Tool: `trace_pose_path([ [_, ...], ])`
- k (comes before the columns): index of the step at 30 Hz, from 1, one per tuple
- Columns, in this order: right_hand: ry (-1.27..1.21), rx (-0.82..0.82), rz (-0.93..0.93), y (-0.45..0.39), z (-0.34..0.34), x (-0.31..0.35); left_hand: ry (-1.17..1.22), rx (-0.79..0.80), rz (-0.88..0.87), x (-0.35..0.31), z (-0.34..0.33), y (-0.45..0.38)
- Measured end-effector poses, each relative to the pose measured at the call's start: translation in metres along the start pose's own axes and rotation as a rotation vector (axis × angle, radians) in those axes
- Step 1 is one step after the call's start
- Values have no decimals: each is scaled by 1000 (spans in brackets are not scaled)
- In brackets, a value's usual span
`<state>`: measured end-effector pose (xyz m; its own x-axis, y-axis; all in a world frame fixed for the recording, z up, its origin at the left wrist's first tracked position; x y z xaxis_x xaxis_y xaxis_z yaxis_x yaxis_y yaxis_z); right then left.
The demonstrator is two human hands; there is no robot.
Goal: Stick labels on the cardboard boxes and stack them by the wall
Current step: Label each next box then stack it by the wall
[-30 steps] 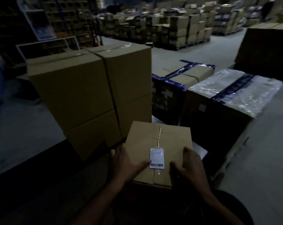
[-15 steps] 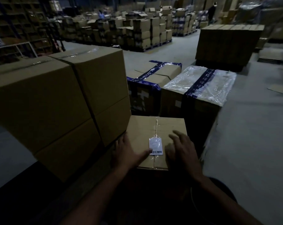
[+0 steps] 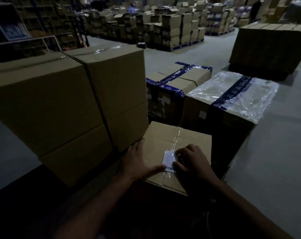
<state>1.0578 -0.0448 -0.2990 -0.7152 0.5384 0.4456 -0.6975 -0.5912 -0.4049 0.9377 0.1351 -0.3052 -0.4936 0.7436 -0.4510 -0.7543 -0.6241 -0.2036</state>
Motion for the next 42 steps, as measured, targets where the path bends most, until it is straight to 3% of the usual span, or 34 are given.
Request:
trace_pose_path([
  [11, -76, 65, 73, -27, -13, -4, 77, 7, 67, 0, 0, -1],
  [17, -174, 187, 75, -41, -16, -10, 84, 1, 70, 2, 0, -1],
  [26, -172, 201, 56, -39, -19, -5, 159, 13, 53, 4, 3, -4],
  [30, -147, 128, 61, -34, -17, -4, 173, 39, 22, 5, 2, -8],
  [42, -103, 187, 5, -31, -11, 0, 212, 54, -2, 11, -2, -16],
])
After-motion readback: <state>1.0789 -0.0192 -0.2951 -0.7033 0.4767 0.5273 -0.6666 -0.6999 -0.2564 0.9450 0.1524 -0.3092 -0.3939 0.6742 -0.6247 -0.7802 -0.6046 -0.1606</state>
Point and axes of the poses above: each hand's wrist, its own y-axis away from the middle knuckle, its own z-axis out of the back of the hand, x = y × z, the point moved 5 cm from there along -y, towards the middle knuckle, and after that the axes turned 14 degrees about -x, right-handed, at the moved point
